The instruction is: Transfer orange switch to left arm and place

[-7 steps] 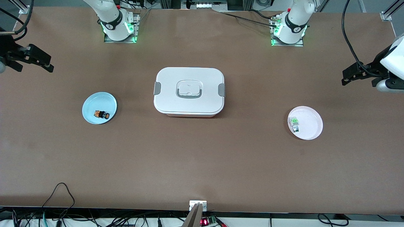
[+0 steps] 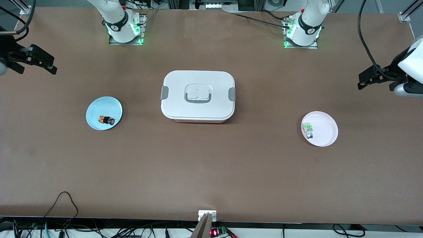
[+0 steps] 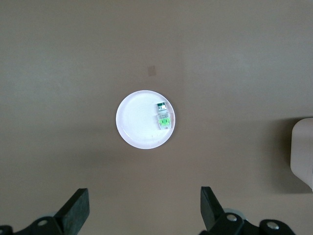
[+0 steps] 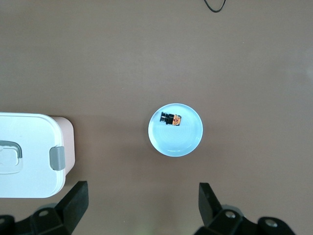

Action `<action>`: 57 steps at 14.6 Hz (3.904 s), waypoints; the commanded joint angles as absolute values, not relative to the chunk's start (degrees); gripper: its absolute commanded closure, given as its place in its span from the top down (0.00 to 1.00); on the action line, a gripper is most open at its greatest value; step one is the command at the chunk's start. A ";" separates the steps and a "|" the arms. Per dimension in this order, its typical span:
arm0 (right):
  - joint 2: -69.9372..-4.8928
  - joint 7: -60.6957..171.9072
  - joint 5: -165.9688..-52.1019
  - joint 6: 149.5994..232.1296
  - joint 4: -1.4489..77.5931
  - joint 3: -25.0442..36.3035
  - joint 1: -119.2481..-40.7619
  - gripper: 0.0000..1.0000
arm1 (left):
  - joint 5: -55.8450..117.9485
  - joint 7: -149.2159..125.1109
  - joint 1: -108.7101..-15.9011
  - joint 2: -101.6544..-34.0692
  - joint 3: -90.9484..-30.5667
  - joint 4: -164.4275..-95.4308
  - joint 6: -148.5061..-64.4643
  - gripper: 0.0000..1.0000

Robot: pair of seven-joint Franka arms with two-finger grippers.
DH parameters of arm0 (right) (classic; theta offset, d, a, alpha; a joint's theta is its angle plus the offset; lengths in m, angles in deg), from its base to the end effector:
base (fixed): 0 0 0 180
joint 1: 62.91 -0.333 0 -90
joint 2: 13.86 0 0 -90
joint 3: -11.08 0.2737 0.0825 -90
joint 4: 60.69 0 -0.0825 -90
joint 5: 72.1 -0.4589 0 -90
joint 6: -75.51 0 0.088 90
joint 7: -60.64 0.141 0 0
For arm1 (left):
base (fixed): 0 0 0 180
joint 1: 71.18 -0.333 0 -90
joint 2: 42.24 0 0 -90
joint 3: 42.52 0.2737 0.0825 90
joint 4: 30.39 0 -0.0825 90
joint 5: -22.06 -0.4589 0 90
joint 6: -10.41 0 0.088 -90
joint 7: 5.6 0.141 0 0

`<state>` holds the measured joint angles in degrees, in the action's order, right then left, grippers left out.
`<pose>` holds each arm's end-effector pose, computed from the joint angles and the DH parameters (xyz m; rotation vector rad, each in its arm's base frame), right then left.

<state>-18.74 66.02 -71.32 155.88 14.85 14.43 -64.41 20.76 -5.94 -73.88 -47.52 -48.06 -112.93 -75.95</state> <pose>0.6301 0.0498 0.6154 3.1331 -0.0184 0.0000 0.6465 -0.0265 0.5549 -3.1262 0.0659 0.0386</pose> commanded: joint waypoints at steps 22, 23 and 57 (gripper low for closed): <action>-29.67 67.49 -70.78 186.39 48.99 11.25 -60.36 1.00 | 21.44 -5.51 -73.99 -47.43 -47.88 -112.48 -75.19 1.00; -31.42 67.58 -70.87 188.77 49.26 11.25 -60.36 1.00 | 21.44 -5.51 -73.99 -47.43 -47.88 -112.48 -75.19 1.00; -45.95 65.39 -74.56 201.63 47.95 12.31 -60.09 0.32 | 21.97 -5.60 -74.08 -47.25 -48.14 -112.48 -74.58 1.00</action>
